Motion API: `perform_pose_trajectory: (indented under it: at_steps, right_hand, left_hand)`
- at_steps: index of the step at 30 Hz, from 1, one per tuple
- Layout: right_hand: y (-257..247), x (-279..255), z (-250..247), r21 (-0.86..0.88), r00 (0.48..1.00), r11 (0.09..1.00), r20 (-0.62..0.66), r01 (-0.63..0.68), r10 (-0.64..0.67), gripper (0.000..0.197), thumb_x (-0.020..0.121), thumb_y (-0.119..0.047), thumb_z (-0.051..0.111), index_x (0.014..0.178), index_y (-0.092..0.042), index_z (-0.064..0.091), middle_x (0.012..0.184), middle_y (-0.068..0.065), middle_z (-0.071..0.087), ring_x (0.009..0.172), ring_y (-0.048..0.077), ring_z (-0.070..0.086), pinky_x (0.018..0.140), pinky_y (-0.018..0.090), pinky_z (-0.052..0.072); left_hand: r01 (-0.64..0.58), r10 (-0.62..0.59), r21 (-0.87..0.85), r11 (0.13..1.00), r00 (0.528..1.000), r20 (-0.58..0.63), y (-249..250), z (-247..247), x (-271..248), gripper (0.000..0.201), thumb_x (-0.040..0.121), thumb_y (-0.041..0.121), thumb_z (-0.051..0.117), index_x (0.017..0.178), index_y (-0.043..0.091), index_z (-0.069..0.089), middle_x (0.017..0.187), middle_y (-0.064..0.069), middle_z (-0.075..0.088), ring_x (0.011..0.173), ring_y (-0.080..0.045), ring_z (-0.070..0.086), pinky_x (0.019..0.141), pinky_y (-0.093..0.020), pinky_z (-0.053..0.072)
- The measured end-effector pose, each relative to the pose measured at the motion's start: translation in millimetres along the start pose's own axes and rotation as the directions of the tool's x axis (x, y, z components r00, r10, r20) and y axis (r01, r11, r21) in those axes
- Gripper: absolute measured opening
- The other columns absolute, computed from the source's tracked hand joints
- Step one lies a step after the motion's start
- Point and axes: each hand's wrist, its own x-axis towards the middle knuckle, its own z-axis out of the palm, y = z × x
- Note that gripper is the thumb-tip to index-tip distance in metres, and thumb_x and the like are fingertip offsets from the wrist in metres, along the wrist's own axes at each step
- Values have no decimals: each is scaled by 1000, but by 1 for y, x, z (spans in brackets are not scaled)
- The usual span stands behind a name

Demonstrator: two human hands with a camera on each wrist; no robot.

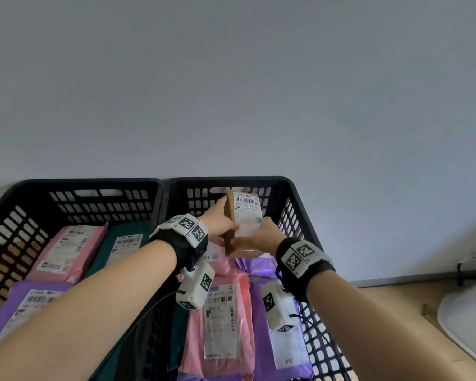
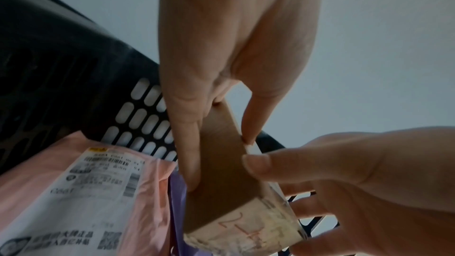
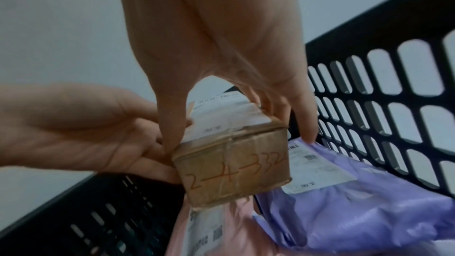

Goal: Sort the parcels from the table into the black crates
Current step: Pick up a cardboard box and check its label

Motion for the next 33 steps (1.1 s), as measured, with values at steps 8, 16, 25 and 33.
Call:
perform_pose_trajectory:
  at_steps: [8,16,25,33]
  right_hand:
    - [17,35,28,-6,996,996,25,-88,89,100,58,-31,88,133,-6,28,121,4,56,114,23,54,101,40,45]
    - [10,46,48,35,999,998,9,52,-52,64,72,-13,80,125,-12,44,116,3,60,108,20,59,94,36,51]
    - [5,45,77,47,984,988,98,148,-152,61,79,6,64,135,-11,46,124,6,60,110,18,59,90,26,51]
    - [2,51,86,-46,962,971,160,233,-223,69,82,-2,65,144,-11,35,138,5,49,120,18,51,93,20,42]
  left_hand:
    - [138,-136,31,990,990,-41,-29,18,37,66,80,-8,62,138,11,37,132,-11,55,120,-27,53,92,-36,49]
    - [281,-261,77,957,943,-204,-74,-4,65,54,70,4,56,123,4,49,121,-12,61,116,-28,55,98,-38,46]
    - [427,-353,149,892,863,-361,-86,-12,52,51,92,6,47,140,2,32,139,-15,43,125,-28,47,98,-31,39]
    - [423,-322,396,815,899,-297,-90,-12,38,60,94,7,44,148,4,18,157,-17,4,141,-31,23,113,-33,26]
